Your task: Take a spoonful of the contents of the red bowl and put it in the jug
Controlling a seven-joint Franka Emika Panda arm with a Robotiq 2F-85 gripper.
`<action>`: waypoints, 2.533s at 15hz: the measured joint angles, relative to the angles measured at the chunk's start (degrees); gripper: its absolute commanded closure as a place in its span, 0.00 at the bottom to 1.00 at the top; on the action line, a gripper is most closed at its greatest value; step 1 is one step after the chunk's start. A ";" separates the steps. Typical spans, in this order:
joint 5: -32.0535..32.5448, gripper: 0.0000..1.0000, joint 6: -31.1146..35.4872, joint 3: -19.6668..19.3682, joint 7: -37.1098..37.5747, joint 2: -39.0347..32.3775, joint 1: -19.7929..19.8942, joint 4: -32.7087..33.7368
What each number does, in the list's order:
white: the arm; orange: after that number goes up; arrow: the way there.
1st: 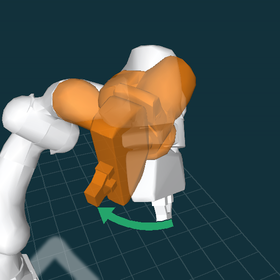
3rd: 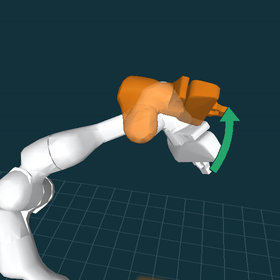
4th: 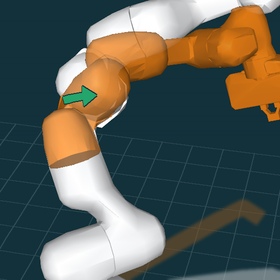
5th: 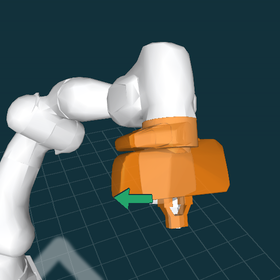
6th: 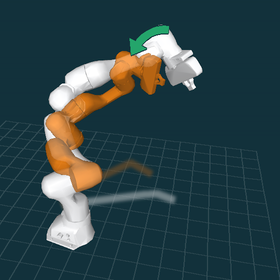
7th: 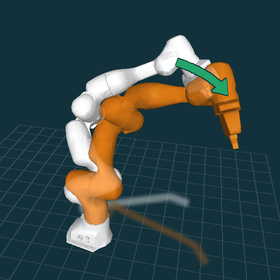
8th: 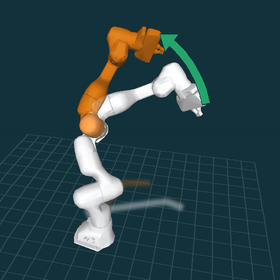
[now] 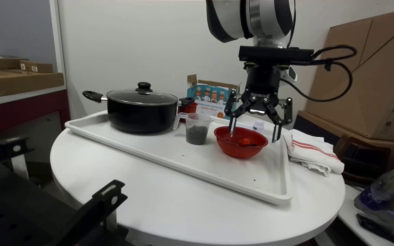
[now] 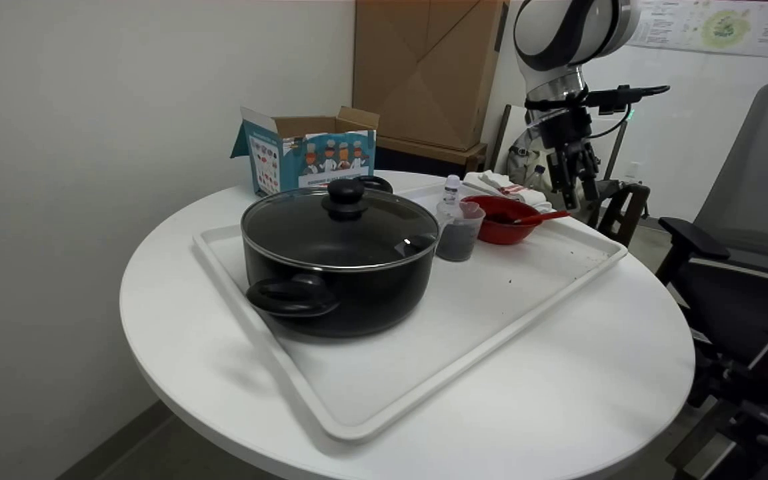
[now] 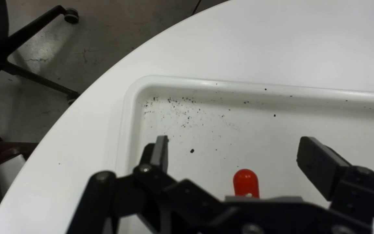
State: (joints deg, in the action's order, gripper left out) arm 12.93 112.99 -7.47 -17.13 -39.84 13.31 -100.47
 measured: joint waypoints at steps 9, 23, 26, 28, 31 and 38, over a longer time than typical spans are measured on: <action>1.22 0.00 -1.87 1.14 -0.25 -4.95 -1.05 6.20; 2.66 0.95 -5.51 1.82 -1.48 -8.16 -2.31 8.88; 2.74 0.91 -5.95 1.72 -2.27 -8.10 -2.17 9.25; 2.81 0.91 -6.13 1.69 -2.78 -8.03 -2.05 9.55; 4.30 0.91 -6.59 1.62 -3.65 -7.74 -2.08 9.88; 11.49 0.91 -11.20 1.57 -8.53 -6.97 -2.67 9.92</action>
State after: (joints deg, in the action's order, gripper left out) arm 24.43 101.79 -5.89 -25.66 -46.81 10.65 -90.55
